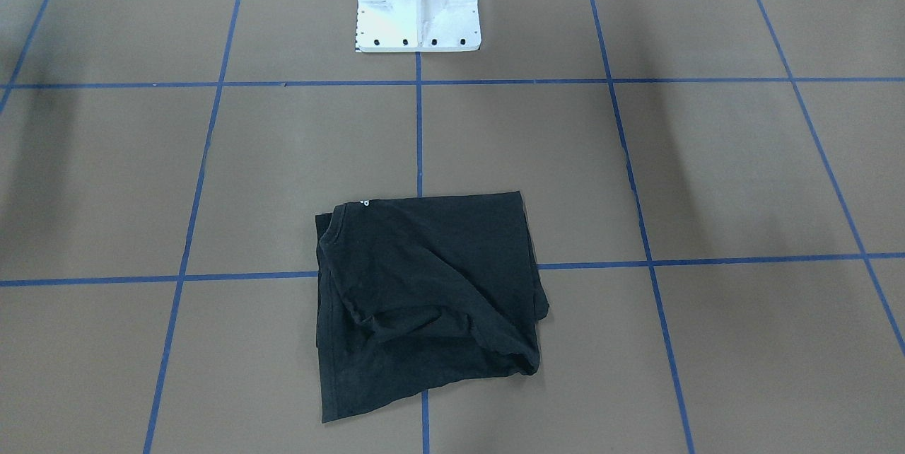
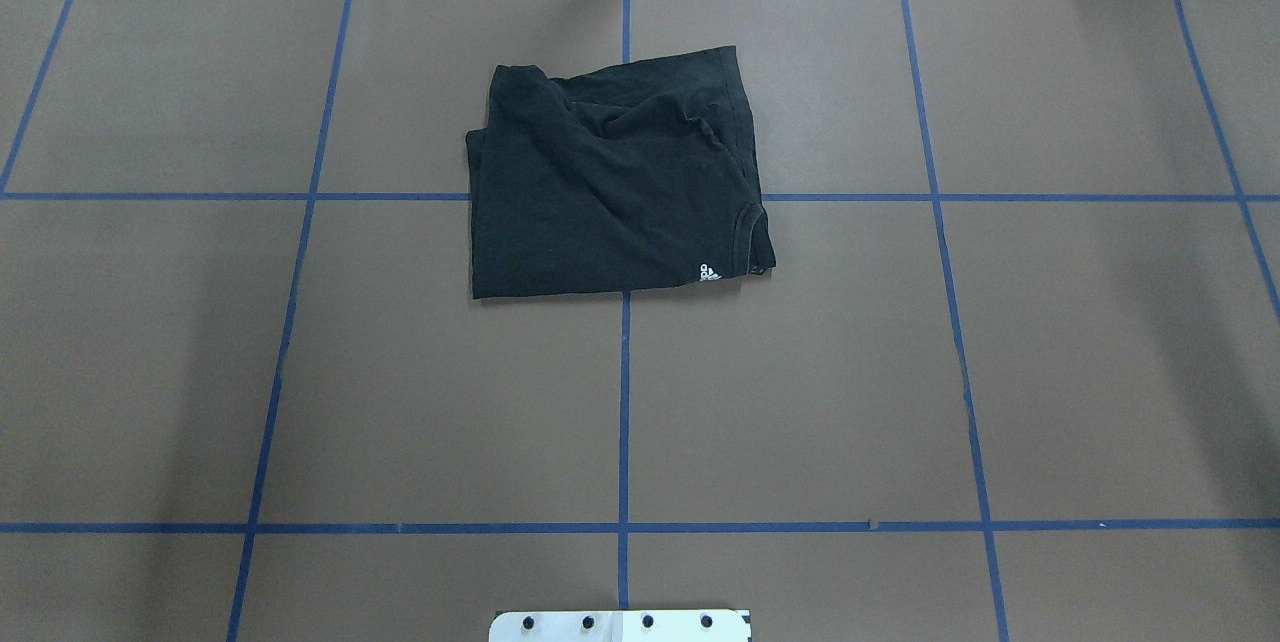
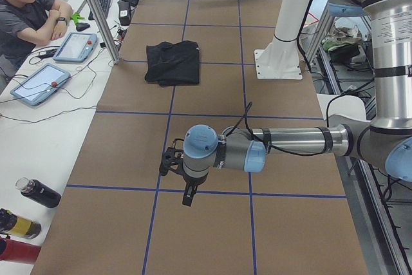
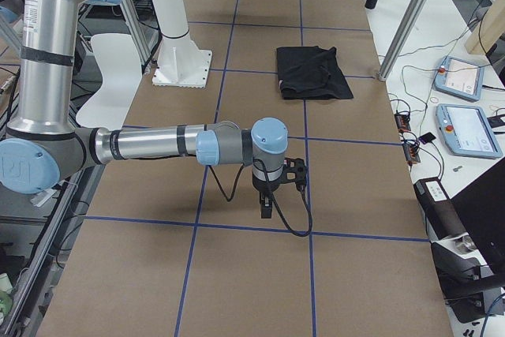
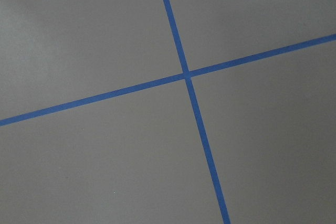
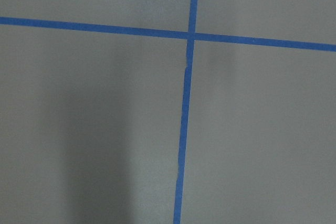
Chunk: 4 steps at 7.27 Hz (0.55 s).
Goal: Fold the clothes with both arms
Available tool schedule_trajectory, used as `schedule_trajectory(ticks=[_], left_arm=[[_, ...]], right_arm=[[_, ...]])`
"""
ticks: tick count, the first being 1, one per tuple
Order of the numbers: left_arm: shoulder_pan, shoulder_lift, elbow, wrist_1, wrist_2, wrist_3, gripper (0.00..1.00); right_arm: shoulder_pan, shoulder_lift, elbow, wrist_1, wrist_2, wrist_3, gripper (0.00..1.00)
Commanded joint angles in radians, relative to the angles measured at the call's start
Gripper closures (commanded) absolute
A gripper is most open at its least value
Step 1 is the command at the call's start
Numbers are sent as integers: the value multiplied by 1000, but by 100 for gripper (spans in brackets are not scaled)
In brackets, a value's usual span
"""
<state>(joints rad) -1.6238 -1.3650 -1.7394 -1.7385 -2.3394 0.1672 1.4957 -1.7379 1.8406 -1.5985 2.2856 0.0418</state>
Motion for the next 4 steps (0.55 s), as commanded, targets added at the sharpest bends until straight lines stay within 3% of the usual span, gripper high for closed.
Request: schedule_trajectory(ticks=[1,4], left_arm=[[5,58,-75,1,3,5,0],[7,58,-74,-6,-1,0,0]], right_arm=[[0,0,0,0,2,1,0],[0,0,0,-1,2,1,0]])
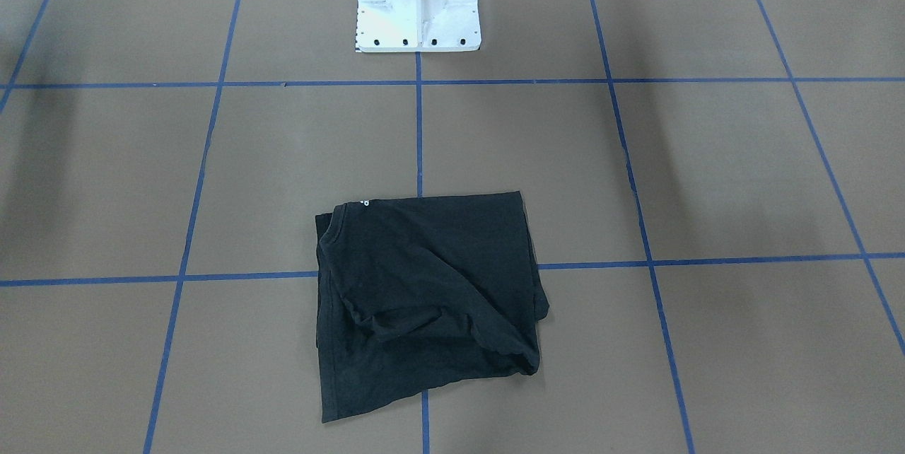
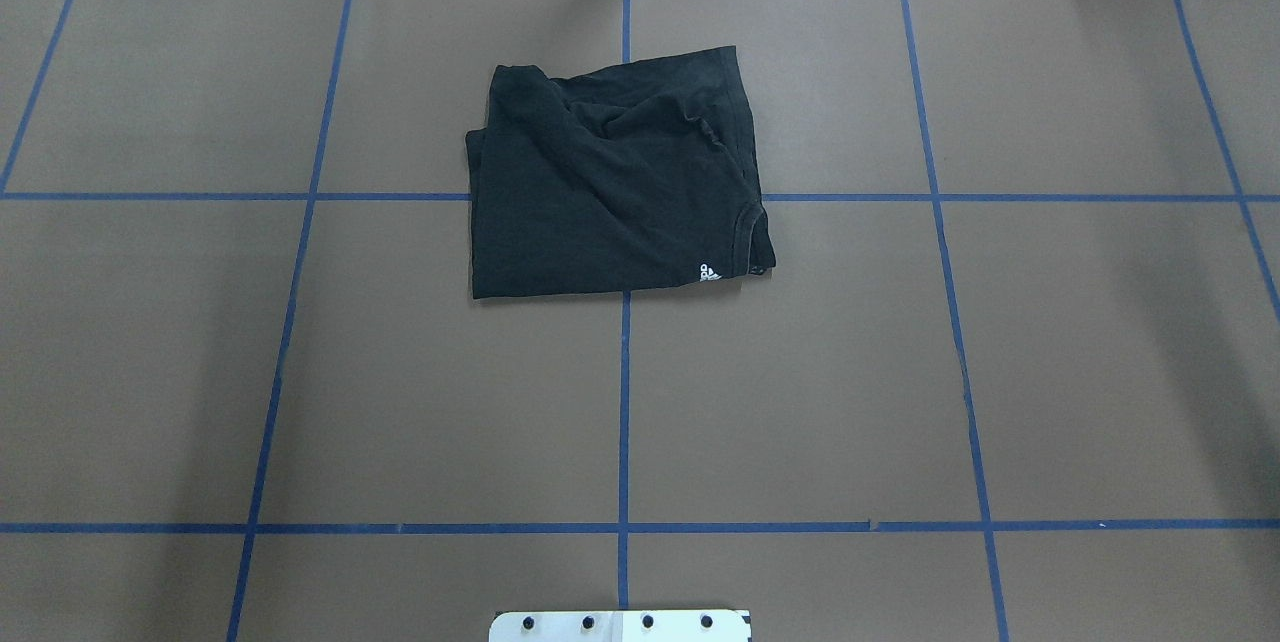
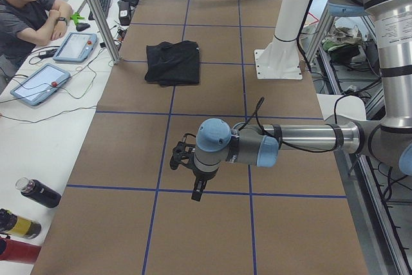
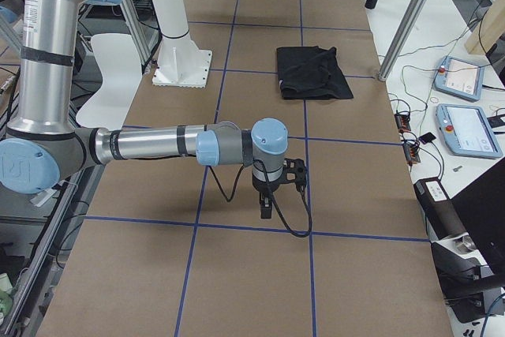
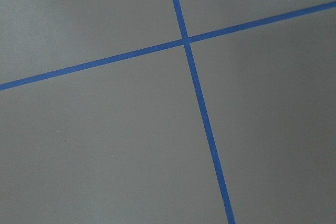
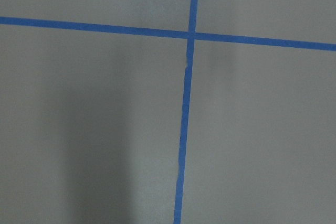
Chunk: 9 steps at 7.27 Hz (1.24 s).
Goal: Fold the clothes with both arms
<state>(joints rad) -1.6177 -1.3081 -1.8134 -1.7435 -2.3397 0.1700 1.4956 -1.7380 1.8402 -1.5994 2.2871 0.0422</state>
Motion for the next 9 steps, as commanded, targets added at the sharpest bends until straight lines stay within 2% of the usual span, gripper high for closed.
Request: schedule_trajectory(ticks=[1,9], left_arm=[[1,3,2,-1,-1,-1,0],[1,6,5,-2,-4,0,0]], right_arm=[[0,0,1,-2,2,1,0],[0,-9,-4,-4,15,1,0]])
